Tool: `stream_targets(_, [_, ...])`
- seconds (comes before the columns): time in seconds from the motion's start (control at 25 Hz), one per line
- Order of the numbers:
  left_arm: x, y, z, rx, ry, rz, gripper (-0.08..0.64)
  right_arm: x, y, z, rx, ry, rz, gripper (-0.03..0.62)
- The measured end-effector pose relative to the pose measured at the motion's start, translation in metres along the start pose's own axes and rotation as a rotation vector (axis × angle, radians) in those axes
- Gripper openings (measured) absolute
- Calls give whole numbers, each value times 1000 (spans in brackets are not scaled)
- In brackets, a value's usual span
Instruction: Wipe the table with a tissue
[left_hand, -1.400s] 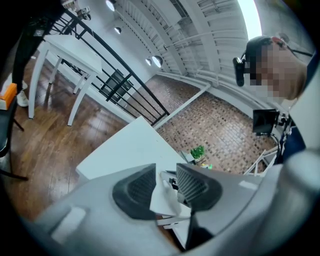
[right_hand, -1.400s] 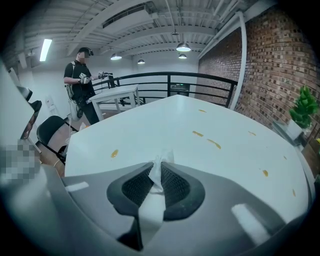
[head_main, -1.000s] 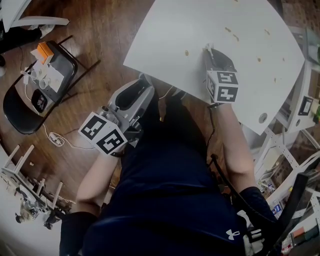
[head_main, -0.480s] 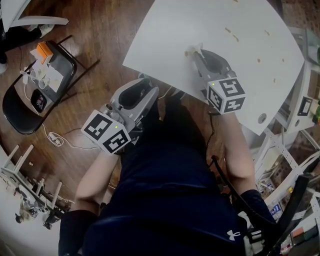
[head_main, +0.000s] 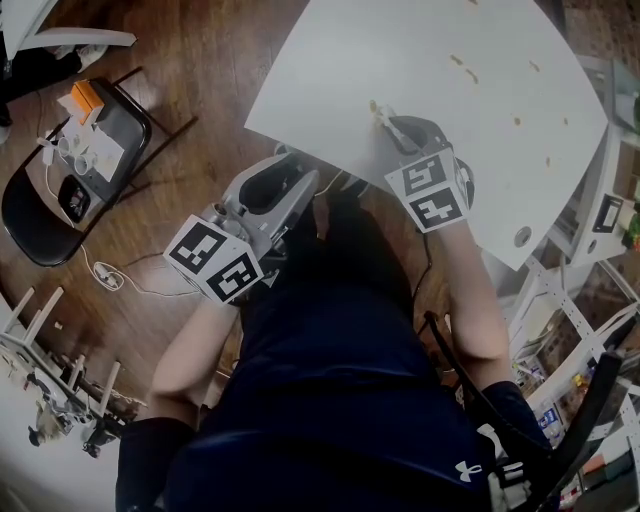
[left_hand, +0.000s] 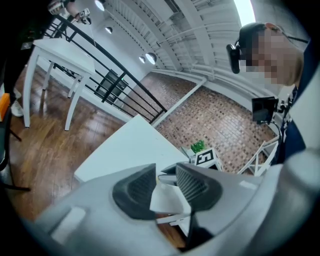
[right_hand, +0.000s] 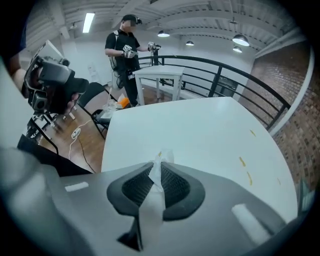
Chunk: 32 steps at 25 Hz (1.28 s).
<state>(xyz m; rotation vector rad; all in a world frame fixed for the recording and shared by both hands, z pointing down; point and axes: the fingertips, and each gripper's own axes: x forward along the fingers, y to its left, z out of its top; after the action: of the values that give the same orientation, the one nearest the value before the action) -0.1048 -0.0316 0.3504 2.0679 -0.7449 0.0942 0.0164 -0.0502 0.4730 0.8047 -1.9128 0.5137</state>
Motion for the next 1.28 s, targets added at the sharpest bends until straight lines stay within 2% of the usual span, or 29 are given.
stream_targets(0.08, [-2, 2, 0, -7, -4, 6, 127, 2, 2, -2, -20, 34, 11, 49])
stream_targets(0.4, [-9, 7, 3, -25, -19, 15, 127, 15, 6, -12, 17, 92, 29, 49])
stream_targets(0.88, [-18, 16, 6, -41, -28, 22, 127, 22, -5, 1, 111, 24, -5, 49])
stream_targets(1.28, [-26, 27, 12, -52, -38, 31, 127, 28, -12, 6, 131, 20, -25, 49])
